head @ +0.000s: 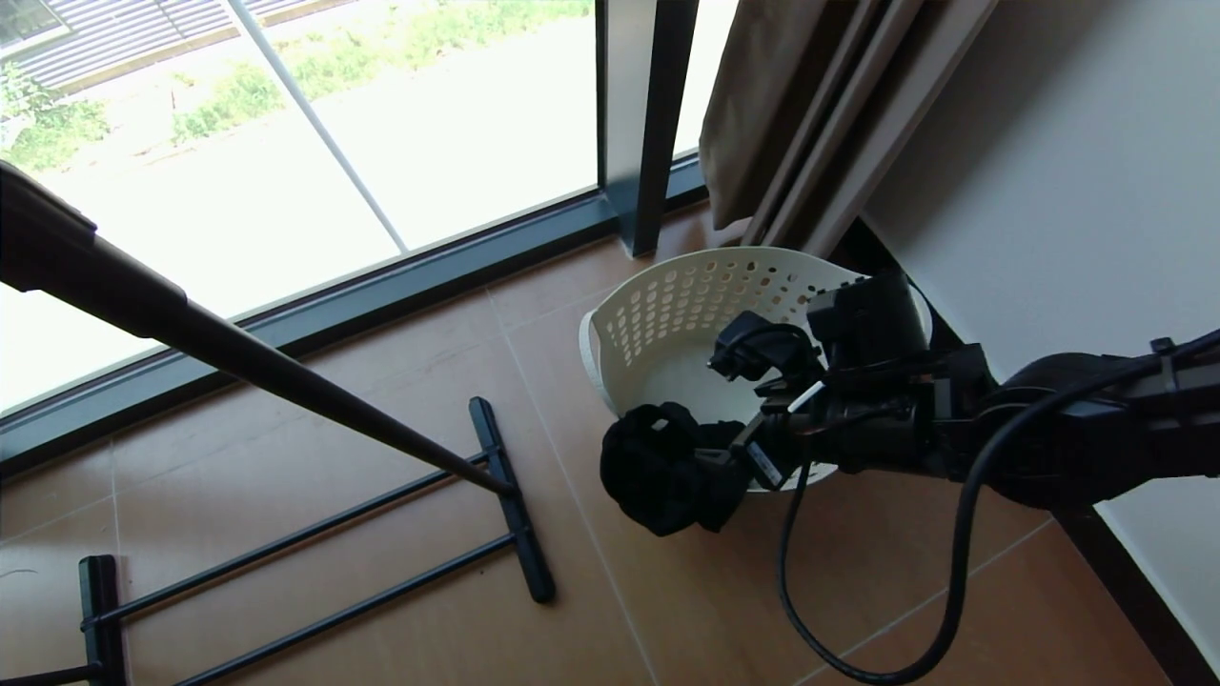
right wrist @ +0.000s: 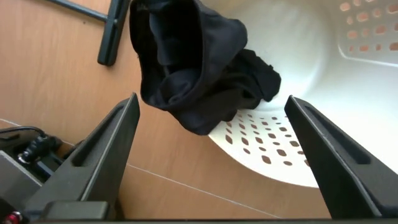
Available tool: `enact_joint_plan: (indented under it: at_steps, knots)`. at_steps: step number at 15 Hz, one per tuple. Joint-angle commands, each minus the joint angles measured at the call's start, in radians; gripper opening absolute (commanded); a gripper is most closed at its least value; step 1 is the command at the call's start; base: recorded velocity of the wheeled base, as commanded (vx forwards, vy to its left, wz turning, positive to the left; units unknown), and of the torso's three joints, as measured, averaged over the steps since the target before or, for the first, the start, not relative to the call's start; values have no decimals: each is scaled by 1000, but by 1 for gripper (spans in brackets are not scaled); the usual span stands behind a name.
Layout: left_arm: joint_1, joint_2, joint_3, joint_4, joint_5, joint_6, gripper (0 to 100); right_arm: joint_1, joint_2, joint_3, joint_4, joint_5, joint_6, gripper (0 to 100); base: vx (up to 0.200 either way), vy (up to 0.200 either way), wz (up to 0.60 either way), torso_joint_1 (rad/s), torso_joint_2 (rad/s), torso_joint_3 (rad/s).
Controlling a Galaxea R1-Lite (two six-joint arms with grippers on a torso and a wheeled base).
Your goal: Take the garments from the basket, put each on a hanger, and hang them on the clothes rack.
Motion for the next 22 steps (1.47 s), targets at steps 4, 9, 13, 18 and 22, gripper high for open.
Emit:
enact_joint_plan:
  at_steps: [4,9,13,18,22]
  knots:
    - [0,0,1,0,1,-1,100,14,197,-104,0,-30,-23,100,0,0,0,0,0,0]
    - [0,0,-1,0,1,-1,100,-8,293,-195,2,-50,-45,100,0,0,0,0,0,0]
    - [0,0,-1,0,1,-1,100,-37,298,-238,2,-50,-55,100,0,0,0,0,0,0]
    - [0,0,-1,0,-1,-1,100,-43,318,-271,2,-50,-52,100,0,0,0,0,0,0]
    - [0,0,-1,0,1,-1,100,-45,372,-334,2,-52,-52,100,0,0,0,0,0,0]
